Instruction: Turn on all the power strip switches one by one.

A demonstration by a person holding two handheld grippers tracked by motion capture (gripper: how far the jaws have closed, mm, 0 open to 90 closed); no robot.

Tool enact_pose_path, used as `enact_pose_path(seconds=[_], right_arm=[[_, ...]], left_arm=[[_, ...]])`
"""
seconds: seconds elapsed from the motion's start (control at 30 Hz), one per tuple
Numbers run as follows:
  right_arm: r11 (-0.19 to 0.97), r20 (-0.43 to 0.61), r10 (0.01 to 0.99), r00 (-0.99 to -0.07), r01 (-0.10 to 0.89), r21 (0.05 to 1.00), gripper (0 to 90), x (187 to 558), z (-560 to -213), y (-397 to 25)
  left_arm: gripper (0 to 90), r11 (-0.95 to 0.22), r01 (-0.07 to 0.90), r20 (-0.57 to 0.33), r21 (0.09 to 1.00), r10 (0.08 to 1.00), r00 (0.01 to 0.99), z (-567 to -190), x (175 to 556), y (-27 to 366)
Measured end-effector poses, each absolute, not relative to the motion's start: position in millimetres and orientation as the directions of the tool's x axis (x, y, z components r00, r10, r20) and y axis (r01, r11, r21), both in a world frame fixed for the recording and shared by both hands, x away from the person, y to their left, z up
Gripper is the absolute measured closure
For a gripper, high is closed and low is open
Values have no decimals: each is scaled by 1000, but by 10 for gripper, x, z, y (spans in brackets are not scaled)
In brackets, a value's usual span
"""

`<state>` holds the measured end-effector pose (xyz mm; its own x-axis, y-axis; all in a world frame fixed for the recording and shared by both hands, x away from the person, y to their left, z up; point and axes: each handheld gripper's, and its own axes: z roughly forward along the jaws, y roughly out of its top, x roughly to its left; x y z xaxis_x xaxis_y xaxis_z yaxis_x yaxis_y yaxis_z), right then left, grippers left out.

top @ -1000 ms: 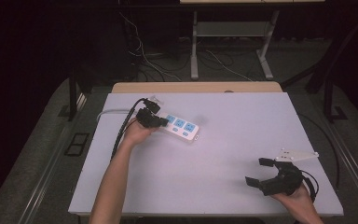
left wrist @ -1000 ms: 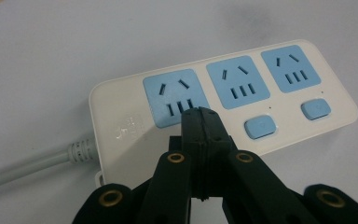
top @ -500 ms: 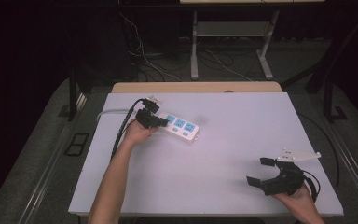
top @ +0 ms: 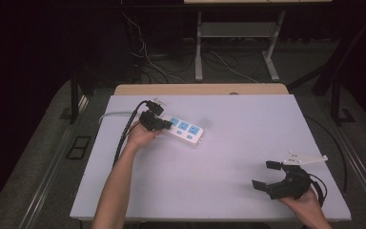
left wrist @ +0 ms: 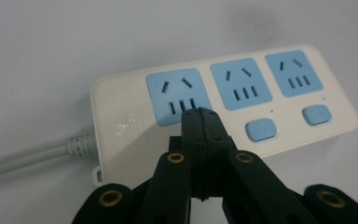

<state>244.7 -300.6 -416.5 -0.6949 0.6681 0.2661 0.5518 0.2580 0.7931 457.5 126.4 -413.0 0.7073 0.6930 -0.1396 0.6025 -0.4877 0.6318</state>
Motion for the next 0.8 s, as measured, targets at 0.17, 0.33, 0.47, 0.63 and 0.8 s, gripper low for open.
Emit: enact_pose_path(seconds=[0.17,0.33,0.47,0.63,0.8], right_arm=[[257,265,670,-694,551,794,7,2453,-4167,-3010],[258,264,670,-694,551,793,7,2458,-4169,-3012],[258,265,670,-694,552,793,7,2455,-4168,-3009],[255,266,670,-693,552,794,7,2455,-4167,-3012],[256,266,670,-693,552,793,6,2458,-4169,-3011]], left_arm=[[895,-468,607,-154,643,697,701,-4115,4578,1290],[895,-469,589,-152,658,683,715,-4052,4557,1285],[895,-480,578,-146,660,673,725,-4009,4526,1283],[894,-485,558,-143,673,655,742,-3937,4474,1254],[894,-515,535,-125,670,633,764,-3880,4424,1191]])
